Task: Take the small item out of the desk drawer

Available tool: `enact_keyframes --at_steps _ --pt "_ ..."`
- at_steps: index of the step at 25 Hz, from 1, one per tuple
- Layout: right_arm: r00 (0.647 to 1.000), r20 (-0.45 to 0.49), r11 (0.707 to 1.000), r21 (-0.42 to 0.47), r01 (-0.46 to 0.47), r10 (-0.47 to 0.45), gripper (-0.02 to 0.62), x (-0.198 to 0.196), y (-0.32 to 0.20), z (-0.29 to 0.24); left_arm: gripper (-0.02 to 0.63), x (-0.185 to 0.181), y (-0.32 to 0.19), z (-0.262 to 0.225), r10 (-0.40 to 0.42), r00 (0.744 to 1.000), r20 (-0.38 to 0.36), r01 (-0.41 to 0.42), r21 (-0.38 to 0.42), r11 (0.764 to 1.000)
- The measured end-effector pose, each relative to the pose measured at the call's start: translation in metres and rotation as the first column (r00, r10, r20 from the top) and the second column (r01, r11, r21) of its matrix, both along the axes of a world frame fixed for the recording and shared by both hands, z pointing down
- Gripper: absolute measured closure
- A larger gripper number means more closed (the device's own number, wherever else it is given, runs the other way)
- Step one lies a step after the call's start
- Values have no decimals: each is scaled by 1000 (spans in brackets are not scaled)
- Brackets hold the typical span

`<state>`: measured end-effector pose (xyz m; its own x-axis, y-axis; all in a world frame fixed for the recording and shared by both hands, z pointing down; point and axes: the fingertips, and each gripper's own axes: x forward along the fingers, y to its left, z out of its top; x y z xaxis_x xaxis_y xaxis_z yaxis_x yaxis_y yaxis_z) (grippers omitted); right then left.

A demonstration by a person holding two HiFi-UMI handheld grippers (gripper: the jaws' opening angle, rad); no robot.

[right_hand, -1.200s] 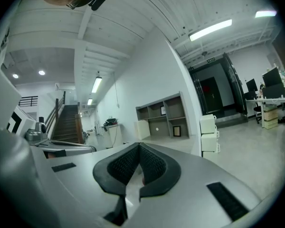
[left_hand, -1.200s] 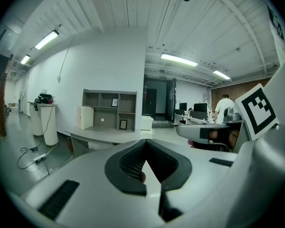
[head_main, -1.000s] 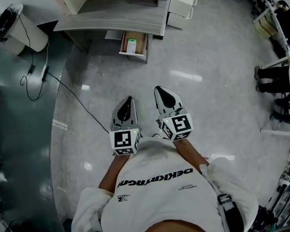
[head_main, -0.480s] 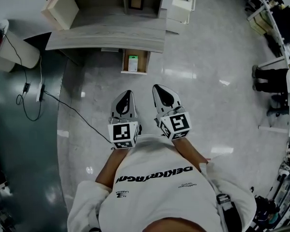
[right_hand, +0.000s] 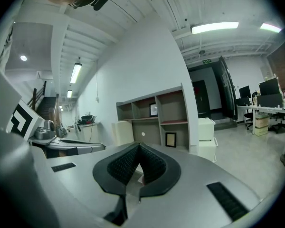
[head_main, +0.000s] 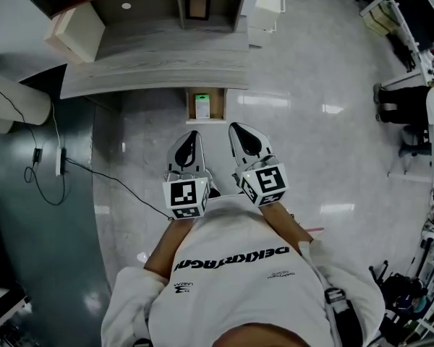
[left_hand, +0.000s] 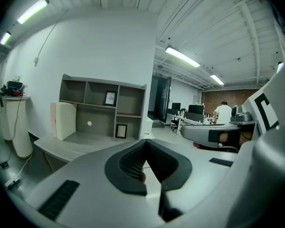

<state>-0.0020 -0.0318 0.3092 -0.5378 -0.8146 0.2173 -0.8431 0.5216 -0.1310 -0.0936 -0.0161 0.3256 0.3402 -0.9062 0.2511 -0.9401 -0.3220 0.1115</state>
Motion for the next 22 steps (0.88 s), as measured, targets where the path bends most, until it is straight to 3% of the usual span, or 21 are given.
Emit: enact_keyframes --at_steps 11,22 --pt "999 -22 998 -49 -30 29 565 -3 -26 18 591 -2 -29 23 18 999 -30 -19 -58 998" --pt "1000 11 992 -129 9 -7 565 9 -40 60 591 4 -40 56 -54 998 -9 53 -136 989"
